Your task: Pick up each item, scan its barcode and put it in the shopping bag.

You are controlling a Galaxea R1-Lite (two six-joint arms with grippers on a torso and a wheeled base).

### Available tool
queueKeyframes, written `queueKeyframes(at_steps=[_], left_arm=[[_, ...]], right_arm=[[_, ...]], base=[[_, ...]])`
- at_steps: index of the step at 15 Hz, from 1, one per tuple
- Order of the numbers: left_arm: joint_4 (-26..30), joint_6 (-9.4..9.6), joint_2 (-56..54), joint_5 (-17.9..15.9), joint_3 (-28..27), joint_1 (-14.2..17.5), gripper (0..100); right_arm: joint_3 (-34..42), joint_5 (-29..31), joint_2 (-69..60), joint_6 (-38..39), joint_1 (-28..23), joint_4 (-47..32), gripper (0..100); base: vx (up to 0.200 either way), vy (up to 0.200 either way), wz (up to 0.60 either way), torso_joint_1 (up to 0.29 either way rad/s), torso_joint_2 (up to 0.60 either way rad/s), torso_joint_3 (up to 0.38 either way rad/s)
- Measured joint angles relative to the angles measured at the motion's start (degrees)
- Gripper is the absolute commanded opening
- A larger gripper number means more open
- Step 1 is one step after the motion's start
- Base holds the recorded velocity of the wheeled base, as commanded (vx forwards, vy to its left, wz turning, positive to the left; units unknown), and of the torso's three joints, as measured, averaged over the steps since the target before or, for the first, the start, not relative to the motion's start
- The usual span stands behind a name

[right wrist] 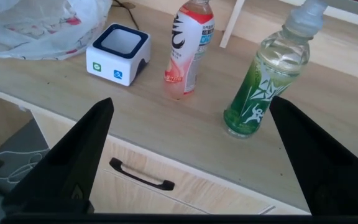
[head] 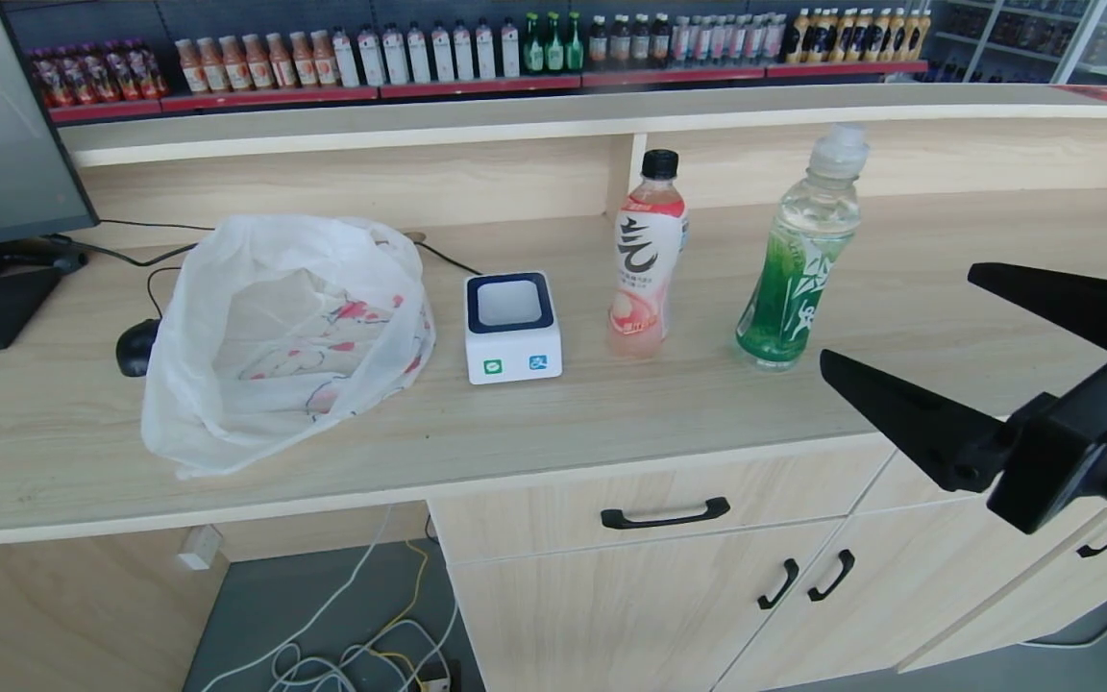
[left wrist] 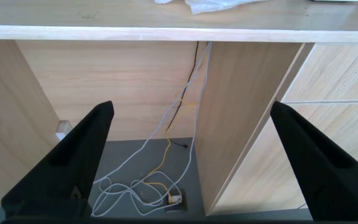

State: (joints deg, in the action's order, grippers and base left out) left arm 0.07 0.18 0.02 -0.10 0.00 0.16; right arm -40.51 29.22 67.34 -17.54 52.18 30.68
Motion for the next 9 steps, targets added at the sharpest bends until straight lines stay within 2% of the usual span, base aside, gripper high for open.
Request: queueKeyframes(at_steps=[6, 9], left_arm=[[0.0, 0.00, 0.0, 0.0, 0.0, 0.0, 100], [0.0, 0.00, 0.0, 0.0, 0.0, 0.0, 100]], right_arm=[[-5.5, 0.3, 7.4, 0.3, 0.6, 0.1, 100], [-7.0, 0.3, 11.3, 2.4, 0.6, 4.3, 100]], base=[[0.000, 0.000, 0.00, 0.000, 0.00, 0.000], [0.000, 0.000, 0.00, 0.000, 0.00, 0.000]])
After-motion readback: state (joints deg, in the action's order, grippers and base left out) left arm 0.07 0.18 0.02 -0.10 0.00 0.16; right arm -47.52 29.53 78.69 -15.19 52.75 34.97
